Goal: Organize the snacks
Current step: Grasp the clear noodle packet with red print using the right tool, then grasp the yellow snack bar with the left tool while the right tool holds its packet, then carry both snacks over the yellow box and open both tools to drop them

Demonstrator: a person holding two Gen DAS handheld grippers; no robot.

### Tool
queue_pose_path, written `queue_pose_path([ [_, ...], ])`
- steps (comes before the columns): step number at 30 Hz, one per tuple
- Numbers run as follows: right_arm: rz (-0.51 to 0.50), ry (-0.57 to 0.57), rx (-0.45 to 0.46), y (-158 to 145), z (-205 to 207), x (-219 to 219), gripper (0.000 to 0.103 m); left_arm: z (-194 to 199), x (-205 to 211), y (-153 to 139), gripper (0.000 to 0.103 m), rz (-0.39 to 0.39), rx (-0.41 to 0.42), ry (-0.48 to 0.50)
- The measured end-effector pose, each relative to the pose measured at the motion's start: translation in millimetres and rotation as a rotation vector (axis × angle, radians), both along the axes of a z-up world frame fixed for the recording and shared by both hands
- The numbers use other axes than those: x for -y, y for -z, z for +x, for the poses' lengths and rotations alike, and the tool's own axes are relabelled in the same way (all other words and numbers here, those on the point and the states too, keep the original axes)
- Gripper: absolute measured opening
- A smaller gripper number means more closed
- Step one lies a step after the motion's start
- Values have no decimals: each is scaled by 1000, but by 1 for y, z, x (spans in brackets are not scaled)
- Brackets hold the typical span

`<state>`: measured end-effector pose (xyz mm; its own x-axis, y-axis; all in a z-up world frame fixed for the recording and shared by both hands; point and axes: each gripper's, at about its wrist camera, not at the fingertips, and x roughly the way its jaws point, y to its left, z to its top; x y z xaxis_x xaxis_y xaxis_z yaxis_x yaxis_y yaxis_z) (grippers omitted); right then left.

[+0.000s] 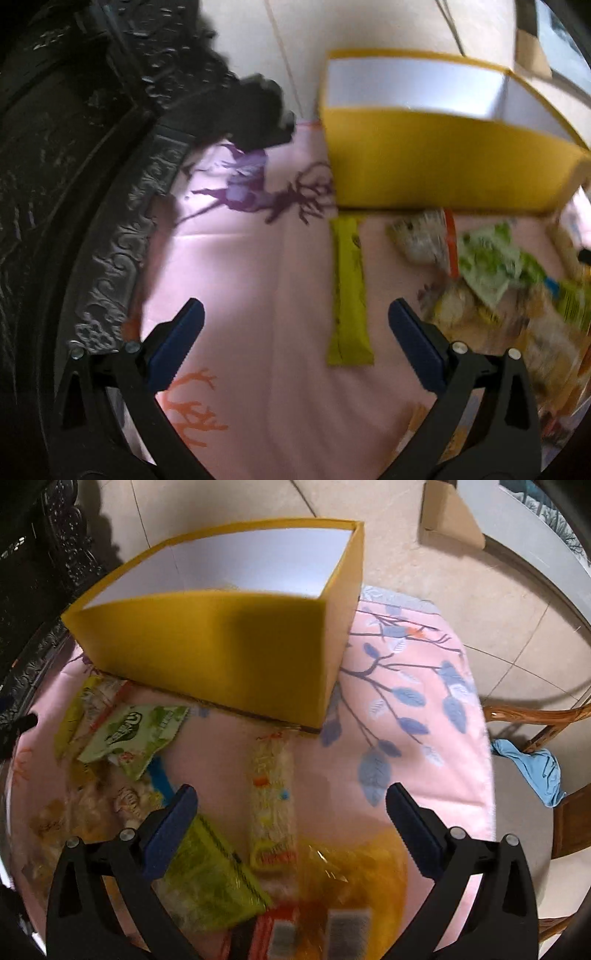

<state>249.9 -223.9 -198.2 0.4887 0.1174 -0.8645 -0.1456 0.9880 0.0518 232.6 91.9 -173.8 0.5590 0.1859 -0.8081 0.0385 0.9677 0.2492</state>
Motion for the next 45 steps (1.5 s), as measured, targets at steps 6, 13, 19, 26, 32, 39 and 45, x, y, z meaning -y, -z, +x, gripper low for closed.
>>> queue_pose_path([
  [6,-10,14,-72,28,12,-6,64,15,8,30,101,26,-44,44],
  [13,18,42,-77,19,-3,-3,29,33,13,50,101,17,-71,60],
  [19,22,58,-69,-2,-24,6,29,45,1,65,87,-105,-107,19],
  [26,54,81,-33,-26,-59,12,29,37,15,61,21,-166,-94,76],
  [32,94,103,-21,-35,-64,18,29,25,34,58,20,-99,-82,91],
  [39,99,96,35,-57,-69,18,29,-4,28,28,20,-149,-67,14],
  [45,122,63,95,-87,-74,9,29,-34,38,-22,20,-154,24,17],
])
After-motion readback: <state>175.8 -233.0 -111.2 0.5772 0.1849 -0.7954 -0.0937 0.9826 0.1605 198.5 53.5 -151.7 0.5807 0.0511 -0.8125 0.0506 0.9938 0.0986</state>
